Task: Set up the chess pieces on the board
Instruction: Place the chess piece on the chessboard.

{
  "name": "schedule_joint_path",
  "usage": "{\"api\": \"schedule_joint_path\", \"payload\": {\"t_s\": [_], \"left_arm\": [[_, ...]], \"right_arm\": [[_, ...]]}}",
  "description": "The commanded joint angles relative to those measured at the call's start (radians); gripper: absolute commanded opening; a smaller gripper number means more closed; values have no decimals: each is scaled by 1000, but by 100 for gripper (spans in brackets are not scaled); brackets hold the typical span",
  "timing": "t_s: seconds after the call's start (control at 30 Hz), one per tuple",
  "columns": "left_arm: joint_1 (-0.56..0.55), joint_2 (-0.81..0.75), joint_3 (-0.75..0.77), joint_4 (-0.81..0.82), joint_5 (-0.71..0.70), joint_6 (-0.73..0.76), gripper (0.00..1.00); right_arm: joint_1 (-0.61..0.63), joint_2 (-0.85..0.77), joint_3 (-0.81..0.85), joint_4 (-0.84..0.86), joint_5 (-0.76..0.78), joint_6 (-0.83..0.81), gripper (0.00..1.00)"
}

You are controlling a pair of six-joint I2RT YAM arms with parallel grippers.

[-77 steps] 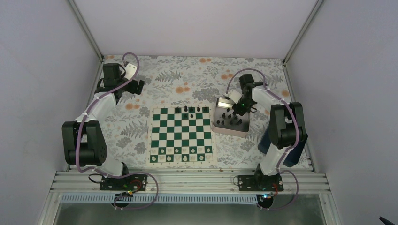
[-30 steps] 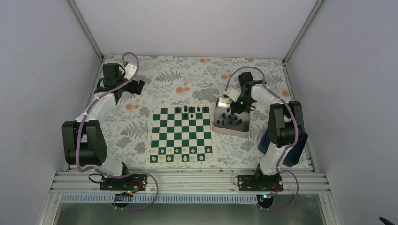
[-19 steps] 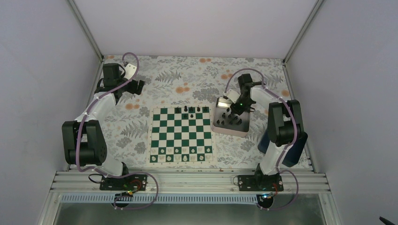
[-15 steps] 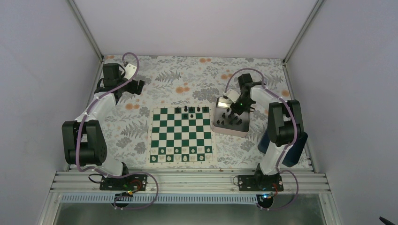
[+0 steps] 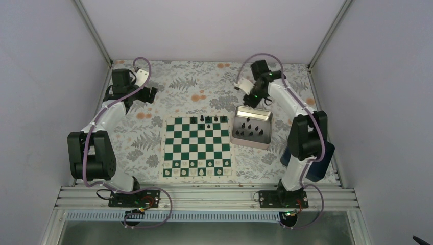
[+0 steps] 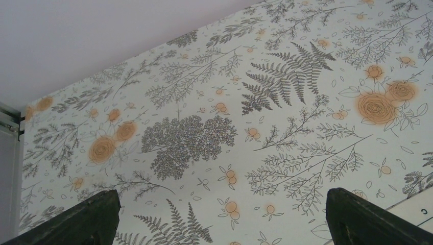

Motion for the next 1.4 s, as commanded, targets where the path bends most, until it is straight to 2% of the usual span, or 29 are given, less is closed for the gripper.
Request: {"api": "schedule_joint_path", "payload": {"t_s": [0.0,0.27,0.43,0.77,1.37], "left_arm": [[9,-6,-3,15,5,3,100],[18,-28,-4,8,3,-1,100],[24,-39,-1,6,5,-3,100],[26,-50,-5,6,15,-3,100],[27,-54,-6,1,27,-5,100]], "right_arm": [[122,43,194,-103,9,-2,4],[314,316,646,-206,2,-21,4],[418,430,768,-172,19,-44,4],[517,531,762,-77,-25,-47,5],[558,633,751,-59,-61,-59,7]]}}
